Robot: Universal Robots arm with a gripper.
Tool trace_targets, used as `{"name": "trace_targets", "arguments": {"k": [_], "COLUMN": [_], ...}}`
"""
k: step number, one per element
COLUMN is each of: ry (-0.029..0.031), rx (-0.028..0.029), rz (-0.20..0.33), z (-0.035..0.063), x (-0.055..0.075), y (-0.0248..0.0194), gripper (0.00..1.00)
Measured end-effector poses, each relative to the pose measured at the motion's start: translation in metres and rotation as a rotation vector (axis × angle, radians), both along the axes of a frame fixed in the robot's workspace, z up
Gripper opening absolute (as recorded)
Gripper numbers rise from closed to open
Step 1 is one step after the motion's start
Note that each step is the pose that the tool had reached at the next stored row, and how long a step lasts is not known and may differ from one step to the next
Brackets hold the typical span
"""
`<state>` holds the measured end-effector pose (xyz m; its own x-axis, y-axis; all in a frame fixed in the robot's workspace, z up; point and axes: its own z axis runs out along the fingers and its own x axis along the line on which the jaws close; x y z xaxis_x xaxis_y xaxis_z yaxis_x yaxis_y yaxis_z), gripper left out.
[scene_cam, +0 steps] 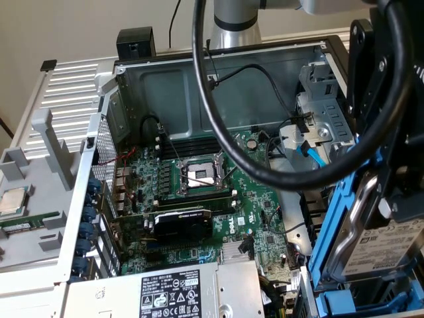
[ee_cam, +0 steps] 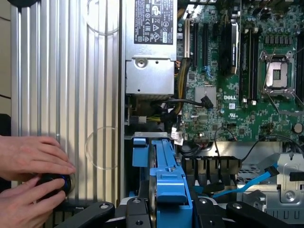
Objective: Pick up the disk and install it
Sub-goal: 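Insert the disk into the insertion slot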
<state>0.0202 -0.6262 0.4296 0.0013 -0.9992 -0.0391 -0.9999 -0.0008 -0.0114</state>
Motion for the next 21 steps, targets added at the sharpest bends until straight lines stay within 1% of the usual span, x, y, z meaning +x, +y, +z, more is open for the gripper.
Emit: {"name": "trace_targets", "arguments": {"k": [11,21], "ry": [-0.0056,-0.0058], "rx": [0.0000,0.0000], "rz": [0.000,0.000], "z": [-0.0013,-0.0015], "x": [-0.0008,-0.0010], "y": [0.0000,0.0000], "gripper": [0.37,0.37]}}
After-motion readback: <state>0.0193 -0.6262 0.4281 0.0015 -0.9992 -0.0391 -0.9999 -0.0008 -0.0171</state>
